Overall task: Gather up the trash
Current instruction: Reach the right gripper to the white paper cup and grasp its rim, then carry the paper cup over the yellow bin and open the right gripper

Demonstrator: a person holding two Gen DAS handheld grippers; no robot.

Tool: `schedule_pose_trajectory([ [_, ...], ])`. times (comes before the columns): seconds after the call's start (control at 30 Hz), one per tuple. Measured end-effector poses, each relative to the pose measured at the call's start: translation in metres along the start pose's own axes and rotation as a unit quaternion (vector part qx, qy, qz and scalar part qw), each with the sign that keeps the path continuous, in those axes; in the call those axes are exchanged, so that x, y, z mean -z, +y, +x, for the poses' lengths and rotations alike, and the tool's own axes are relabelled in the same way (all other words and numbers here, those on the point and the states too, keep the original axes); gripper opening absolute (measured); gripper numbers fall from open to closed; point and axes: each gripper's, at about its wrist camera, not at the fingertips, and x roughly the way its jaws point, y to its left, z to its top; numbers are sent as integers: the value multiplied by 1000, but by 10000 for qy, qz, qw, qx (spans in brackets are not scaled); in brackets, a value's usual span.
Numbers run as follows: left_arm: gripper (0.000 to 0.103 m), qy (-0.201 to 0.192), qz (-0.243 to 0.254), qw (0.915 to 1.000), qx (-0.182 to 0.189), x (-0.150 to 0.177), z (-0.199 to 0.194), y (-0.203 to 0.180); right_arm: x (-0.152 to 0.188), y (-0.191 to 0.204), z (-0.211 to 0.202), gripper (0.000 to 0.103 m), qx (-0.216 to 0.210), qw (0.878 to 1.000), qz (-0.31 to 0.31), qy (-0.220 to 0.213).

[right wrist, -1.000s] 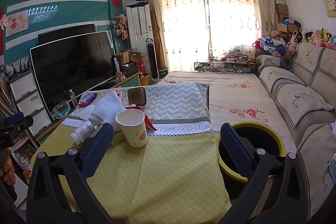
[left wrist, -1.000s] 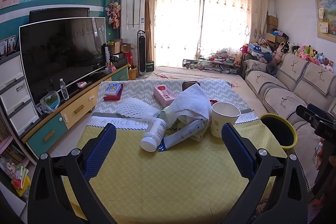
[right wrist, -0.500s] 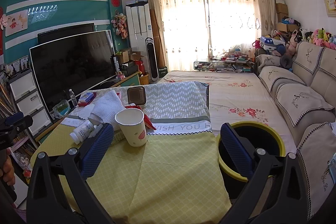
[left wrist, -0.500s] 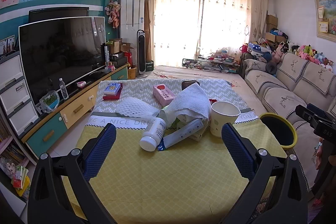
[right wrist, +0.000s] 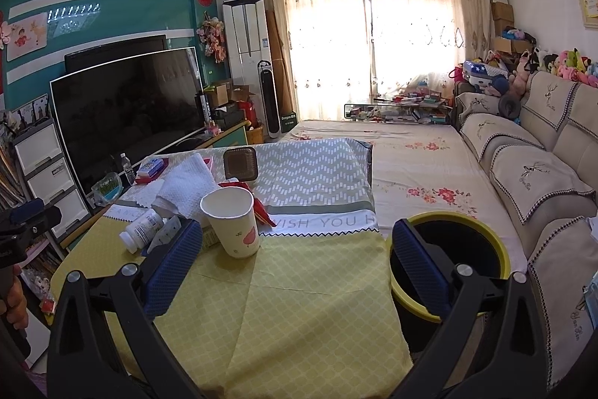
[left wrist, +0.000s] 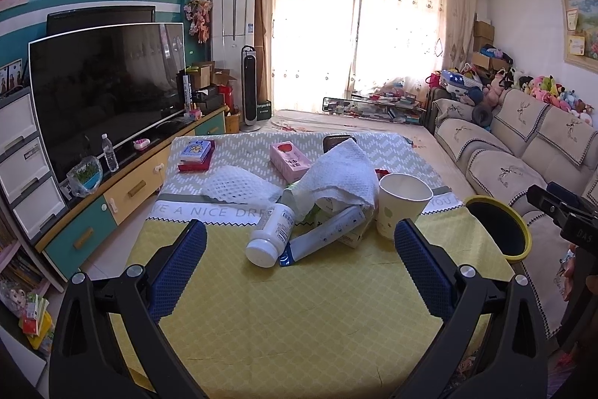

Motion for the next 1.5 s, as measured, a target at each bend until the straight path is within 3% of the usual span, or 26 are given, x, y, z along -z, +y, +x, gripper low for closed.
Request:
schedule_pose_trajectory([
  [0.33, 99, -85, -157, 9998, -75, -26, 46, 28, -22, 3, 48, 97, -3, 9990, -50, 451],
  [0.73, 99, -378, -240, 9990, 78, -84, 129, 54, -47, 26, 138, 93, -349, 9898, -317, 1341],
  [1.13, 99, -491, -414, 9969, 445, -124, 228, 68, -37, 37, 198, 49, -546, 9733, -388, 2195],
  [1.33, 99, -234, -573, 9967, 521, -106, 249, 79, -34, 44, 219, 35, -557, 9667, -435, 2458],
  [1.4, 99, -233, -579, 9968, 507, -103, 250, 79, -31, 47, 224, 21, -609, 9648, -418, 2525],
  [1.5, 99, -277, -591, 9963, 557, -102, 247, 82, -29, 47, 224, 12, -722, 9639, -343, 2541],
])
